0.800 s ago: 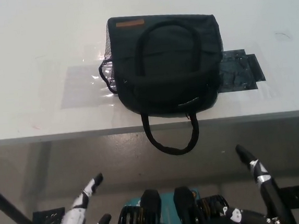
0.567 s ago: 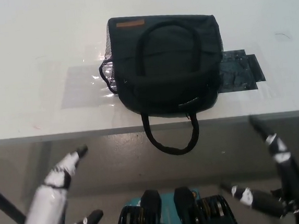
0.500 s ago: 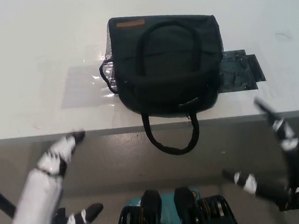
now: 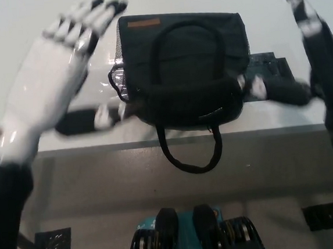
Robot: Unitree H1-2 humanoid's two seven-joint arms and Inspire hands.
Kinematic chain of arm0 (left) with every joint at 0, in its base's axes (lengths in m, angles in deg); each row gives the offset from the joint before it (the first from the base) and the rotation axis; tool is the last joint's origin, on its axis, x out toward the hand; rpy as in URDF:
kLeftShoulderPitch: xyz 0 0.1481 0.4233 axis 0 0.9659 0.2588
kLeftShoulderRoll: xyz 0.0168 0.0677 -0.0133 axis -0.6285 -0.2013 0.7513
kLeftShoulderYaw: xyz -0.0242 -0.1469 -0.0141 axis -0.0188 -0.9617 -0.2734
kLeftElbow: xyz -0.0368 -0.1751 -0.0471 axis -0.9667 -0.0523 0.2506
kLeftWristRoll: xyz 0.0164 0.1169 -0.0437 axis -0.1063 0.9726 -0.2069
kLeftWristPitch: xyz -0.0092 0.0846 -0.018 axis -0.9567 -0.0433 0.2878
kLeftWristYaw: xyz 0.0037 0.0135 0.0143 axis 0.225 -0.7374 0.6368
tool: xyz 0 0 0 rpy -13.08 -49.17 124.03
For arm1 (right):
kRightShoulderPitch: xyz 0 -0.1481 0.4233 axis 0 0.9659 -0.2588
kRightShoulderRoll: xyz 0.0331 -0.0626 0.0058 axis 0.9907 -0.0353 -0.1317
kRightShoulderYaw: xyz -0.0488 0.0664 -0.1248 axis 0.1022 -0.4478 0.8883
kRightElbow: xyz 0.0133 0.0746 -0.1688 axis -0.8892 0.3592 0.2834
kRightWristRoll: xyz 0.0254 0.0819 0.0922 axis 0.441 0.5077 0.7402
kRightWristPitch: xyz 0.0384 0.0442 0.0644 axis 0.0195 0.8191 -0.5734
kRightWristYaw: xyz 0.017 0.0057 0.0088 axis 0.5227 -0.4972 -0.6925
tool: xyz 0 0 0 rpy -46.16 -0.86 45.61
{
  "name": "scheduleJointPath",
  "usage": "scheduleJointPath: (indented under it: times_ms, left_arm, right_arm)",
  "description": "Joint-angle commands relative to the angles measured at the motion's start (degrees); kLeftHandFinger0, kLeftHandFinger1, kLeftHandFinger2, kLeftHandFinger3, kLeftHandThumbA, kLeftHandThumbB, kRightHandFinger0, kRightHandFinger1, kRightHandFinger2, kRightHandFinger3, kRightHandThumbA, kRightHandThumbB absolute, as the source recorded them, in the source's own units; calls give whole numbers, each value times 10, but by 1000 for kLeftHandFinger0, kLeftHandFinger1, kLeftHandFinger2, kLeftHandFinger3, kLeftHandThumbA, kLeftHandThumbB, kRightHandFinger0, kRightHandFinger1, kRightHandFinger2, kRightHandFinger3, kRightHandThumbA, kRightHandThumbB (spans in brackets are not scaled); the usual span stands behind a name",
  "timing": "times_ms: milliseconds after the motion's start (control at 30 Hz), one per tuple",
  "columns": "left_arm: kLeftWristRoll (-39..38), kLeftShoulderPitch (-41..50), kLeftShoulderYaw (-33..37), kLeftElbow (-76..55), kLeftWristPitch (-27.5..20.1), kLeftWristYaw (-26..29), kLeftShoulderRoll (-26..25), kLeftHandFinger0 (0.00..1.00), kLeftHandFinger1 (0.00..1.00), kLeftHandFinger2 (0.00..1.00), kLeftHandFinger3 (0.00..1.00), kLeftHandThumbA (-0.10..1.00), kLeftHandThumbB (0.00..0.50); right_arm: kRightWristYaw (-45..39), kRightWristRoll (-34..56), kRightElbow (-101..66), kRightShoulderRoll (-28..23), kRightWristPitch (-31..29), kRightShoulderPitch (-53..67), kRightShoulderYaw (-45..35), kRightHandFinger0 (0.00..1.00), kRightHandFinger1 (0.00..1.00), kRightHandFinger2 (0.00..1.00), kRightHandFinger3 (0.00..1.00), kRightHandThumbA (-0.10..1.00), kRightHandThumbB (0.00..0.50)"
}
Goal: A soft travel bag is kept infront of the robot in the middle of the desk and the robot uses both its hands to press it to reduce its size
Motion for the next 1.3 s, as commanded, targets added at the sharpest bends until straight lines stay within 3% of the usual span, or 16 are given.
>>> scheduleJointPath:
  times_ms: [0,67,200,300,500,667,767,833,967,1133,1267]
  left_arm:
    - [25,-82,18,89,57,-50,-16,1000,1000,1000,1000,1000,353]
    - [33,-103,30,124,62,-51,-15,1000,1000,1000,1000,1000,349]
    - [55,-157,60,220,43,-25,-10,1000,1000,1000,1000,1000,292]
    - [72,-202,79,297,53,-10,2,1000,1000,1000,1000,1000,334]
    - [81,-262,107,392,72,5,29,1000,1000,1000,1000,1000,340]
    - [96,-297,141,454,77,2,43,1000,1000,1000,1000,1000,387]
    - [111,-323,167,495,73,12,51,1000,1000,1000,1000,1000,391]
    - [110,-335,174,517,75,22,59,1000,1000,1000,1000,1000,399]
    - [111,-346,184,536,84,17,68,1000,1000,1000,1000,1000,385]
    - [117,-345,196,557,97,14,76,1000,1000,1000,1000,1000,407]
    - [110,-344,196,567,91,23,75,1000,1000,1000,1000,1000,406]
  right_arm:
    - [-18,-2,86,1,75,-82,1,1000,1000,1000,1000,1000,308]
    - [-16,1,131,5,79,-103,4,1000,1000,1000,1000,1000,324]
    - [-6,7,222,14,91,-145,2,1000,1000,1000,1000,1000,333]
    - [4,11,303,16,80,-184,-1,1000,1000,1000,1000,1000,337]
    - [14,22,396,22,82,-225,-12,1000,1000,1000,1000,1000,308]
    - [26,12,463,22,59,-239,-4,1000,1000,1000,1000,1000,348]
    - [31,18,504,23,40,-249,-5,1000,1000,1000,1000,1000,442]
    - [30,23,519,24,46,-255,-7,1000,1000,1000,1000,1000,444]
    - [31,28,540,27,46,-266,-8,1000,1000,1000,1000,1000,414]
    - [32,16,553,22,42,-276,6,1000,1000,1000,1000,1000,317]
    - [27,20,561,16,40,-279,9,1000,1000,1000,1000,1000,298]
